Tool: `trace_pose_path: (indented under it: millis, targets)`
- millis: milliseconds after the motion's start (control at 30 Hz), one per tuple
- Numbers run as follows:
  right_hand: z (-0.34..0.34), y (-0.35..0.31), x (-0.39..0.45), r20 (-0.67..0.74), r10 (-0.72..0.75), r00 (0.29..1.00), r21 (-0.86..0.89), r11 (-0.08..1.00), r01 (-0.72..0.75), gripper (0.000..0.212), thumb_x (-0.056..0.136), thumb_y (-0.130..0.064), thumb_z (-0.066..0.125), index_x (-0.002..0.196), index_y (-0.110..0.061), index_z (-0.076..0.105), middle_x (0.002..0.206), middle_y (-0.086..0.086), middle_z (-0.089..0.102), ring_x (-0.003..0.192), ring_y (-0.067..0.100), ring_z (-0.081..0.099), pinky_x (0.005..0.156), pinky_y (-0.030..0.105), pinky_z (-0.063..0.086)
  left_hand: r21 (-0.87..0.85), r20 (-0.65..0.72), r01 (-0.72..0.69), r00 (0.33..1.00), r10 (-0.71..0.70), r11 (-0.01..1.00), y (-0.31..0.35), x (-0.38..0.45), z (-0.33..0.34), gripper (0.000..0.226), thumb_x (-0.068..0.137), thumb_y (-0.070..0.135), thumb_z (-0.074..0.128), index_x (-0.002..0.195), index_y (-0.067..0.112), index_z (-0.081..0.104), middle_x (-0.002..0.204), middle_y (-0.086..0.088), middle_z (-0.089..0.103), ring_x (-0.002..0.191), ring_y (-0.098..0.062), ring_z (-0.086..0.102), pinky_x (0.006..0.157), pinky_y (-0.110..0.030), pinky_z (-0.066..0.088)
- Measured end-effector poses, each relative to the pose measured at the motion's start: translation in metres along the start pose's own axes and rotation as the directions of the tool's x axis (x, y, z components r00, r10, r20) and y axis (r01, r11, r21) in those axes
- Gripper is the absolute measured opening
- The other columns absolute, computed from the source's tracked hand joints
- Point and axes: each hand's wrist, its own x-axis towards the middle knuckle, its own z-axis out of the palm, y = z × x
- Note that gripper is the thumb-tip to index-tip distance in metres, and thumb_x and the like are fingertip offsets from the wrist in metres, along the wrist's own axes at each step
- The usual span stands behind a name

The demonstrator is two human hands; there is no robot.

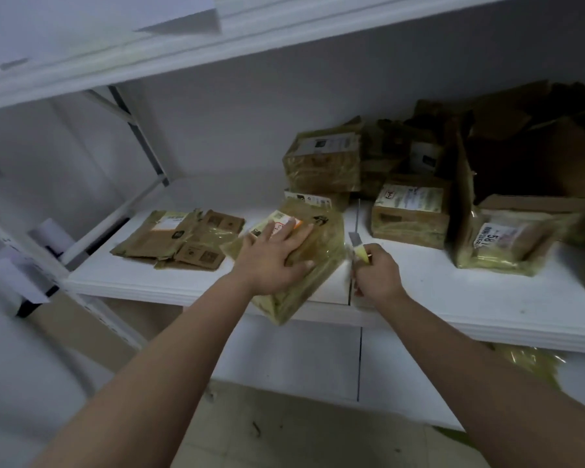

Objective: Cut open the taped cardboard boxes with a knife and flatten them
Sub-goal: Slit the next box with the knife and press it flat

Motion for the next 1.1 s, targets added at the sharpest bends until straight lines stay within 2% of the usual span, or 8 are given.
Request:
trace_pose_path:
  millis: [67, 200, 433, 533, 633, 767, 967, 1100]
  targets:
    - [0.004, 0.005, 0.001, 0.008, 0.012, 1.0, 0.033, 0.999, -0.012, 0.017, 0.094, -0.009, 0.044, 0.096, -0.009, 0.061, 0.068, 0.01, 0.06, 0.047, 0.014, 0.052, 0.046, 0.027, 0.043, -0.073, 0.031, 0.022, 0.999, -0.019, 0.997, -0.01, 0.004, 0.0, 0.055, 0.098, 0.057, 0.032, 0.147, 0.053, 0.008, 0.161, 0.013, 0.0, 0.149, -0.018, -0.004, 0.117, -0.055, 0.0]
    - [0.011, 0.01, 0.0, -0.017, 0.034, 0.999, 0.128, 0.991, -0.032, 0.024, 0.096, -0.014, 0.043, 0.087, -0.005, 0.063, 0.057, 0.005, 0.055, 0.035, 0.003, 0.043, 0.037, 0.016, 0.032, -0.235, 0.01, 0.023, 1.0, -0.021, 0.972, -0.019, 0.005, -0.003, 0.05, 0.1, 0.052, 0.036, 0.145, 0.056, 0.014, 0.161, 0.015, 0.005, 0.149, -0.014, -0.002, 0.117, -0.054, -0.002]
    - [0.026, 0.003, 0.005, -0.104, 0.052, 0.993, 0.218, 0.976, -0.028, 0.022, 0.092, -0.007, 0.04, 0.083, -0.004, 0.06, 0.06, 0.007, 0.054, 0.05, 0.016, 0.046, 0.05, 0.024, 0.034, -0.261, 0.012, 0.04, 0.999, -0.038, 0.964, -0.013, 0.006, -0.003, 0.05, 0.099, 0.049, 0.039, 0.145, 0.055, 0.019, 0.16, 0.017, 0.007, 0.149, -0.011, -0.001, 0.118, -0.051, -0.004]
    - [0.034, 0.001, 0.01, -0.121, 0.063, 0.991, 0.207, 0.978, -0.037, 0.022, 0.085, -0.001, 0.04, 0.074, -0.003, 0.059, 0.064, 0.012, 0.054, 0.056, 0.024, 0.048, 0.054, 0.027, 0.036, -0.27, 0.016, 0.054, 0.999, -0.052, 0.961, -0.012, 0.005, -0.004, 0.051, 0.099, 0.049, 0.04, 0.145, 0.054, 0.019, 0.16, 0.017, 0.007, 0.149, -0.012, -0.002, 0.116, -0.05, -0.006]
    - [0.038, -0.001, 0.024, -0.103, 0.112, 0.988, 0.174, 0.98, -0.093, 0.022, 0.083, 0.0, 0.041, 0.08, 0.002, 0.063, 0.074, 0.019, 0.058, 0.067, 0.028, 0.053, 0.059, 0.034, 0.042, -0.261, 0.078, 0.092, 0.994, -0.074, 0.961, -0.001, 0.007, -0.004, 0.054, 0.1, 0.047, 0.04, 0.148, 0.051, 0.016, 0.161, 0.014, 0.002, 0.149, -0.015, -0.006, 0.117, -0.051, -0.008]
    - [0.039, -0.003, 0.052, -0.053, 0.142, 0.988, 0.089, 0.987, -0.137, 0.017, 0.085, -0.005, 0.044, 0.085, 0.0, 0.06, 0.079, 0.017, 0.058, 0.07, 0.027, 0.053, 0.05, 0.024, 0.036, -0.348, 0.151, 0.136, 0.985, -0.087, 0.927, 0.003, 0.008, -0.009, 0.057, 0.099, 0.042, 0.044, 0.148, 0.051, 0.016, 0.161, 0.013, -0.002, 0.149, -0.017, -0.009, 0.119, -0.052, -0.001]
    - [0.037, -0.006, 0.053, 0.044, 0.185, 0.982, 0.007, 0.983, -0.185, 0.008, 0.085, -0.004, 0.05, 0.08, -0.003, 0.057, 0.069, 0.014, 0.053, 0.053, 0.021, 0.045, 0.047, 0.024, 0.033, -0.028, 0.032, 0.095, 0.995, -0.094, 0.995, 0.006, 0.003, 0.007, 0.048, 0.102, 0.05, 0.02, 0.146, 0.056, 0.002, 0.161, 0.014, -0.007, 0.149, -0.02, -0.007, 0.117, -0.051, 0.004]
    - [0.05, -0.011, -0.001, 0.176, 0.082, 0.981, -0.023, 0.997, -0.079, 0.014, 0.085, -0.007, 0.047, 0.085, -0.003, 0.061, 0.075, 0.013, 0.055, 0.068, 0.025, 0.053, 0.057, 0.026, 0.041, -0.016, 0.01, 0.123, 0.992, -0.123, 0.992, 0.008, 0.003, 0.008, 0.047, 0.101, 0.051, 0.018, 0.146, 0.056, 0.002, 0.161, 0.015, -0.006, 0.149, -0.02, -0.006, 0.116, -0.055, 0.004]
